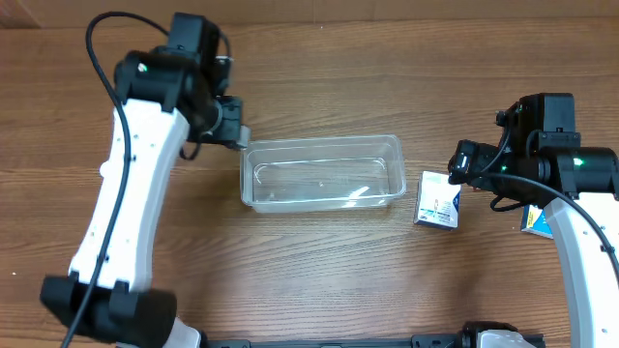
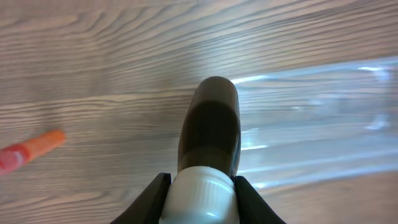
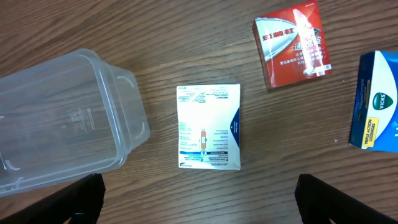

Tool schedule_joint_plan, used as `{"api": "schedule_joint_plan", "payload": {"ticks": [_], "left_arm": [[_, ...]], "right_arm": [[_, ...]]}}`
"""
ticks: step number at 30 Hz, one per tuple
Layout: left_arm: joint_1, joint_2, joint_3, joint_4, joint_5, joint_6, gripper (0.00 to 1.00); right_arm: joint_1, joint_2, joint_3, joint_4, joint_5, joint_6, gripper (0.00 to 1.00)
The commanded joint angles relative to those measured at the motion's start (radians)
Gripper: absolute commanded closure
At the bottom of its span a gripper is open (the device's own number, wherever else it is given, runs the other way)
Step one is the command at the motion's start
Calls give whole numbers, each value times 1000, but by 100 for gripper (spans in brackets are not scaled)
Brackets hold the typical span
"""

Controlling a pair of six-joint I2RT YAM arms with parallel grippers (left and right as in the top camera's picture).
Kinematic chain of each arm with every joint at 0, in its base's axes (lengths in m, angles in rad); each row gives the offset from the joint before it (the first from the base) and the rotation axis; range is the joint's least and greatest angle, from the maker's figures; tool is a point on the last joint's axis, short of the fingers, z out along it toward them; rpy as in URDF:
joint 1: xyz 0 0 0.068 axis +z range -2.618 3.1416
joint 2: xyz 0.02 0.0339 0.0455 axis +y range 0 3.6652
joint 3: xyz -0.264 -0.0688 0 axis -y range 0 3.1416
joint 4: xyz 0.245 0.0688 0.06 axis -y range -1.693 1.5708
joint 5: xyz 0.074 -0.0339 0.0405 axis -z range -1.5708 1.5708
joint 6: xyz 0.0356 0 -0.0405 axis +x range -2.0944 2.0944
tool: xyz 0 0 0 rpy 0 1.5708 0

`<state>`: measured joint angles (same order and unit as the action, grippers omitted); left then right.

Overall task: Pack container
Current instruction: 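Carry the brown bottle into the container's left end and release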

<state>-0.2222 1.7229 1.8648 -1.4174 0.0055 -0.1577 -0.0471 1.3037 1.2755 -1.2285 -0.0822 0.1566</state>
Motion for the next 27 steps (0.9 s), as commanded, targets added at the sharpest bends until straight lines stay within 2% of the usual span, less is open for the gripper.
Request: {"api": "schedule_joint_plan", "payload": {"ticks": [1,7,19,27], "left_arm": [[-105,3,14,1,9,-117,96],[-143,95,3,-10,2,-172,96],[-144,280,2,-19,-110,-192,96],[-145,374,2,-10,-114,-195,96]], "right_arm": [[-5,0,27,3,-10,5,0],[-5,0,27,-2,-10,5,0],[-5,0,27,-5,-10,5,0],[-5,0,27,-6,-10,5,0]]}}
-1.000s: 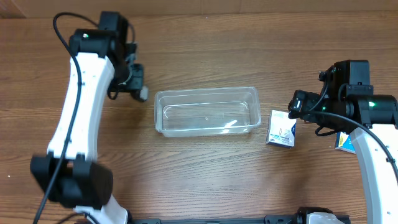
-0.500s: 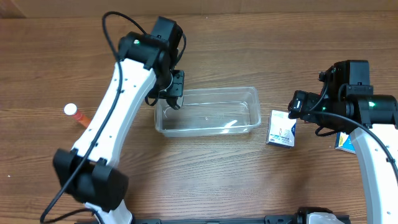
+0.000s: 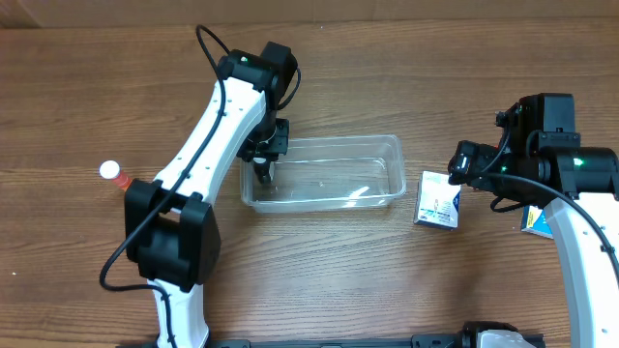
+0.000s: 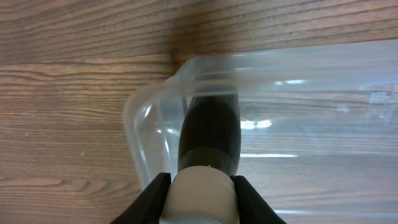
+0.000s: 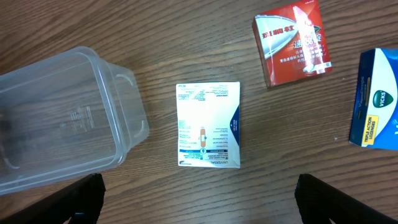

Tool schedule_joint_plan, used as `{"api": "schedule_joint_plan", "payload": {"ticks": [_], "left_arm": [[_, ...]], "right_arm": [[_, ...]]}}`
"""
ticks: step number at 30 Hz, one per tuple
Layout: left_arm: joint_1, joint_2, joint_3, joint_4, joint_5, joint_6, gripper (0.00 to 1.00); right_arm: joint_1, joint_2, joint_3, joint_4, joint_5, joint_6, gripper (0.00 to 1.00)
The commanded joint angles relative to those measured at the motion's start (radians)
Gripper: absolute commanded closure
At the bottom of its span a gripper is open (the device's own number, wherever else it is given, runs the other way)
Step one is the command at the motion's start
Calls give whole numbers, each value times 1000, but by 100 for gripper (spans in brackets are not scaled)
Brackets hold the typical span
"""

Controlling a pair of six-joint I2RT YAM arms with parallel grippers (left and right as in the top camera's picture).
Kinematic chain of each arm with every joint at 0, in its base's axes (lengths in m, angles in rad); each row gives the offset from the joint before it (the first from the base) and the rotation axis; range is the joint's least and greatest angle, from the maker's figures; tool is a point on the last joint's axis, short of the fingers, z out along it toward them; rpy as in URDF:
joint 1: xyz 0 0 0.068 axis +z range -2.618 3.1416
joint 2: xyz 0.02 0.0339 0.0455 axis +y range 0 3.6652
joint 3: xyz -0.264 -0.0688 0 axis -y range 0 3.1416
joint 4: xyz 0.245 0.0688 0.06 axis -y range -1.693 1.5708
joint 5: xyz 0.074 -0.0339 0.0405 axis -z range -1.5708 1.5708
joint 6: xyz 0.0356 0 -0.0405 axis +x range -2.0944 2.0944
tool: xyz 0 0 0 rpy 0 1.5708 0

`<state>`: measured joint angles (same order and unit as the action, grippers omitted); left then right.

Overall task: Pack container
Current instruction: 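Carry the brown bottle into the container's left end and release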

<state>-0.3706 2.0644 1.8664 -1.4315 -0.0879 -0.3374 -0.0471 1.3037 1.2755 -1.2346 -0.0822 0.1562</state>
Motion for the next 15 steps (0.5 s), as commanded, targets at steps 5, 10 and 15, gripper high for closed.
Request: {"api": "schedule_joint_plan", "payload": {"ticks": [5,10,15], "left_arm": [[4,76,1,8,-27,-14,89],[4,80,1,10,-27,0,48],[3,50,9,-8,-24,47,47]], "right_arm": [[-5,0,27,-2,-10,5,0],[-5,0,27,-2,-10,5,0],[-5,0,27,-2,-10,5,0]]}}
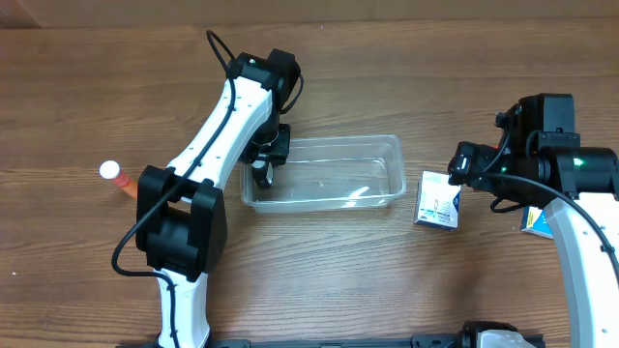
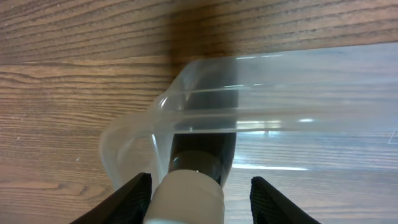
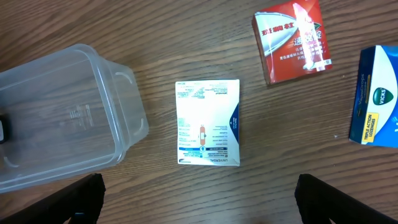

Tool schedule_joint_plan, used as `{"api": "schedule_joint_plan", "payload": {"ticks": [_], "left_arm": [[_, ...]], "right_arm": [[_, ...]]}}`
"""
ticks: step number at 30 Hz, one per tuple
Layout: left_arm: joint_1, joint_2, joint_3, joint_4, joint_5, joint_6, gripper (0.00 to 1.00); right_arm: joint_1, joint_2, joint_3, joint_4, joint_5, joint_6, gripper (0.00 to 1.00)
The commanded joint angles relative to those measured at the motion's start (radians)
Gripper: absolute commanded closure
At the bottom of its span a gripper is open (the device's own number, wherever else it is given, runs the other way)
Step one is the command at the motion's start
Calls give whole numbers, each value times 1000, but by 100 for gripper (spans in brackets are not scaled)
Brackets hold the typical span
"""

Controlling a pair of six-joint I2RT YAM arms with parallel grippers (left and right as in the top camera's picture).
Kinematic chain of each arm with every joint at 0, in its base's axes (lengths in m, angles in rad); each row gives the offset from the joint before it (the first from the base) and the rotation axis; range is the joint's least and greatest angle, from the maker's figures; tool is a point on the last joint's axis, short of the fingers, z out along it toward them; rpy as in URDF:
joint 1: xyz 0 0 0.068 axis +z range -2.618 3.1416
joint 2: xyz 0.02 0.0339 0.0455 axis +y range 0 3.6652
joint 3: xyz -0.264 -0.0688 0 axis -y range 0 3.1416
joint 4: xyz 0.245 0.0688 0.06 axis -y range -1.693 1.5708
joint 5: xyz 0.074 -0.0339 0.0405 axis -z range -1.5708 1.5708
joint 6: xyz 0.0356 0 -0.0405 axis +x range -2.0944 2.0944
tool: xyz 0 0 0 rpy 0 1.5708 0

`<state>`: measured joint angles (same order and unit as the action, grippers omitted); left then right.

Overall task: Pack container
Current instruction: 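Carry the brown bottle into the container's left end and release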

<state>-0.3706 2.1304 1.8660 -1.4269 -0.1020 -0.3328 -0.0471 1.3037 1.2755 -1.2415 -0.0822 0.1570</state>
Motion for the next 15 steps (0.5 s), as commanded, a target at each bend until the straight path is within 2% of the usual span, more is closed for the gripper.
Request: {"api": "schedule_joint_plan", "payload": {"ticks": [1,4,6,7,10,12,15], "left_arm": [[3,-35,17,-14,-9,48,47],[3,-140,36,-19,-2,76,44],[9,-234,45,-28,-17,87,39],[14,-275,45,-32,-34,86,32],[79,-427,45,-60,-59,87,0],[150,-488,45,-93,-62,87,0],[341,-565,17,-121,-55,87,0]], "right_arm": [[-5,0,27,5,-10,5,0],[-5,0,27,5,-10,5,0],[-5,0,27,5,-10,4,0],[-5,0,27,5,-10,4,0],[-5,0,27,5,-10,4,0],[-5,0,27,5,-10,4,0],[-5,0,27,5,-10,4,0]]}}
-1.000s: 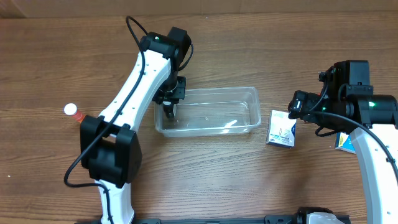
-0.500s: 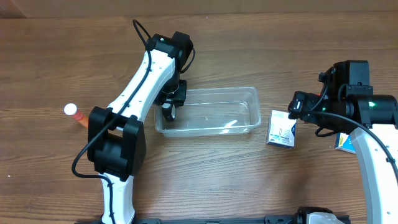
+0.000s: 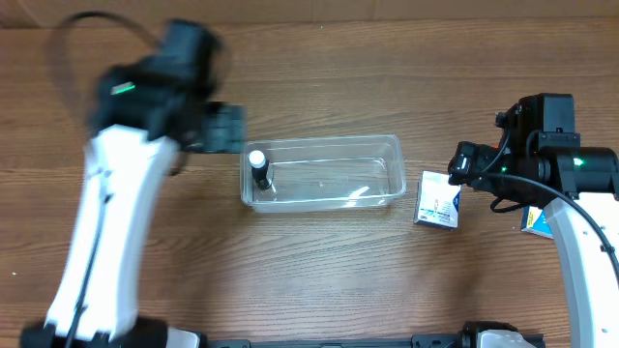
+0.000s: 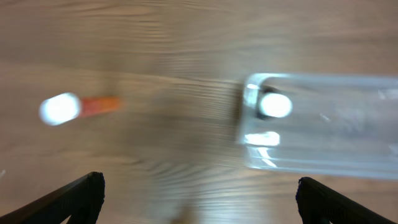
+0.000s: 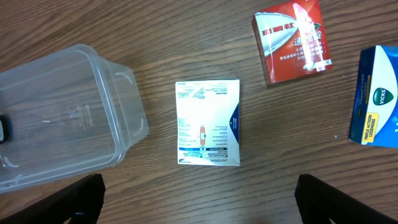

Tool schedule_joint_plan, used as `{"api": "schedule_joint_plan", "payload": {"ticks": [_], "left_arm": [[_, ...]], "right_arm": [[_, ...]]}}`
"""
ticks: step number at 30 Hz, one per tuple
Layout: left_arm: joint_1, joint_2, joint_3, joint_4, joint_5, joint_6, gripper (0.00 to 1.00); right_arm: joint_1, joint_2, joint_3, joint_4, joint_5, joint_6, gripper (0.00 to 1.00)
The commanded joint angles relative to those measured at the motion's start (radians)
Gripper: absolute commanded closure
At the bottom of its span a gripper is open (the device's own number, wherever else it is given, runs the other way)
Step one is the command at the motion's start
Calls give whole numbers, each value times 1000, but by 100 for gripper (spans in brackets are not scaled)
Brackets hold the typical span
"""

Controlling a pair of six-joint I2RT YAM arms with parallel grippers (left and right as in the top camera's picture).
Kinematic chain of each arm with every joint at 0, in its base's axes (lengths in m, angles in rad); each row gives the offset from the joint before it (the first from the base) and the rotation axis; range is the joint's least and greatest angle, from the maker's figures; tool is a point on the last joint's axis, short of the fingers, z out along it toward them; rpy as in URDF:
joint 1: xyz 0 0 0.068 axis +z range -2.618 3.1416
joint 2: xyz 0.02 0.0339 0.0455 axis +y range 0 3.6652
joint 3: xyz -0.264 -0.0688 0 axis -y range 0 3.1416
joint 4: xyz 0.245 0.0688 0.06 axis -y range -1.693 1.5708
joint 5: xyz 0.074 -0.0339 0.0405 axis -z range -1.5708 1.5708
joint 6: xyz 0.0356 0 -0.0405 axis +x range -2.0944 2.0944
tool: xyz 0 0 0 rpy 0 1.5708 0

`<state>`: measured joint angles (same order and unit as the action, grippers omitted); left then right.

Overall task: Pack container
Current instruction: 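Carry the brown bottle into the container's left end and release, then move the left gripper to the orange pill bottle and grasp it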

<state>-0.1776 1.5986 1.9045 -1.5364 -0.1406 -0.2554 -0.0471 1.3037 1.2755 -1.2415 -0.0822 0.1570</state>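
Observation:
A clear plastic container lies mid-table. A dark bottle with a white cap stands upright in its left end, also seen in the left wrist view as the capped bottle. My left gripper is open and empty, up and to the left of the container, its image blurred. An orange tube with a white cap lies on the wood to the left. My right gripper hangs open and empty above a white box beside the container's right end.
A red box and a blue box lie on the table to the right of the white box. The left arm covers the orange tube in the overhead view.
My left gripper was open around the bottle inside the container's left end. It is now outside, up and to the left, and the bottle stands alone. The right arm has not moved.
My left gripper held the dark bottle over the table left of the container. Then it held the bottle inside the container's left end. Then its jaws stood open around the bottle, and now the gripper is away from it.

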Motion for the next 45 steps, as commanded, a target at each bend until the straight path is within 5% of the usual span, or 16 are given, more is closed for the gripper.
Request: {"api": "schedule_joint_plan", "payload": {"ticks": [1,9,24,45], "left_arm": [[226,-48,-36,-12,-9,16,0],[541,-5,-197,97,88,77,0],[567,266,-327,300,89,121,1],[567,300,-327,337,85,122,66]], "right_arm": [[-5,0,27,5,-10,4,0],[-5,0,27,5,-10,5,0],[-5,0,27,5,-10,4,0],[-5,0,27,5,-10,4,0]]}}
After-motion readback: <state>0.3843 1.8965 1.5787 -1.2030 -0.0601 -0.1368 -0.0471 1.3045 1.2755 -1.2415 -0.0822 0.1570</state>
